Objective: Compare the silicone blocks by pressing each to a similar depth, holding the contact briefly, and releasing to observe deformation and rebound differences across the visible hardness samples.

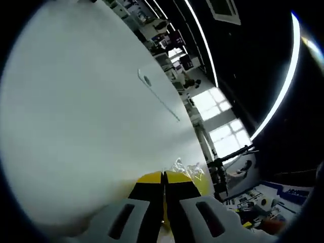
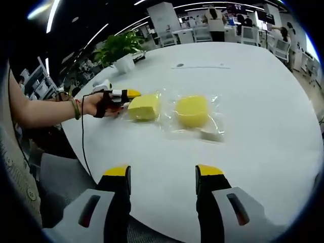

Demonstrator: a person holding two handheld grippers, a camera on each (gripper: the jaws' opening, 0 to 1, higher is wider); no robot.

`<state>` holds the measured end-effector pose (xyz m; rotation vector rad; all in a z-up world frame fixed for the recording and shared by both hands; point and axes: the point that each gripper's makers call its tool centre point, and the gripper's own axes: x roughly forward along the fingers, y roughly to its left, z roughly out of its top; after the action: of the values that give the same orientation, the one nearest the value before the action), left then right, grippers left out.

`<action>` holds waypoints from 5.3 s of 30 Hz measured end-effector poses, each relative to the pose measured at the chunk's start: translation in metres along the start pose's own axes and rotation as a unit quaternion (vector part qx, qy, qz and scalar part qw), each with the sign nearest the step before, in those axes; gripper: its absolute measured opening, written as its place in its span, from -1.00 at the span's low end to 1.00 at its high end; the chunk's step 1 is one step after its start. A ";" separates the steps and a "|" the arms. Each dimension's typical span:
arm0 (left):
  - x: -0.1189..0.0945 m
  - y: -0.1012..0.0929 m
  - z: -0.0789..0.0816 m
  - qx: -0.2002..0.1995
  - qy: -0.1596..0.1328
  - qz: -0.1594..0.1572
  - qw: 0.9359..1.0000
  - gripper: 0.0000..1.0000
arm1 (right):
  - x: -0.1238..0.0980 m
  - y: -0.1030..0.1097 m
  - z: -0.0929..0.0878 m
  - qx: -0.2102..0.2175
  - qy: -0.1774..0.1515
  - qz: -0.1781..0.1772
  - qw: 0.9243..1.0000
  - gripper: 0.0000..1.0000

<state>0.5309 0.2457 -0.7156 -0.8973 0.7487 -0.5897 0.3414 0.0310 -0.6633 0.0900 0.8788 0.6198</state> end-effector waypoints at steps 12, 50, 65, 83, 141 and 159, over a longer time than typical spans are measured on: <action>-0.011 -0.020 0.011 0.098 -0.011 0.033 0.995 -1.00 | -0.001 0.006 0.003 -0.005 -0.009 0.009 1.000 -0.09; -0.058 -0.151 -0.022 0.365 0.024 0.015 0.931 -1.00 | -0.038 0.038 0.028 -0.052 -0.090 0.034 0.994 -0.10; -0.082 -0.198 -0.012 0.417 0.004 -0.003 0.909 -1.00 | -0.055 0.047 0.054 -0.118 -0.100 0.057 0.986 -0.06; -0.096 -0.254 -0.008 0.464 0.024 -0.057 0.883 -1.00 | -0.072 0.070 0.129 -0.335 -0.055 0.121 0.933 0.12; -0.091 -0.321 -0.040 0.541 0.077 -0.166 0.821 -1.00 | 0.010 0.129 0.145 -0.476 0.132 0.274 0.825 -0.18; -0.096 -0.326 -0.045 0.543 0.076 -0.170 0.819 -1.00 | 0.006 0.132 0.140 -0.470 0.137 0.284 0.825 -0.50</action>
<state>0.3901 0.1305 -0.4249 0.1093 0.2698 -1.2429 0.3863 0.1672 -0.5341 -0.6749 0.7262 1.6063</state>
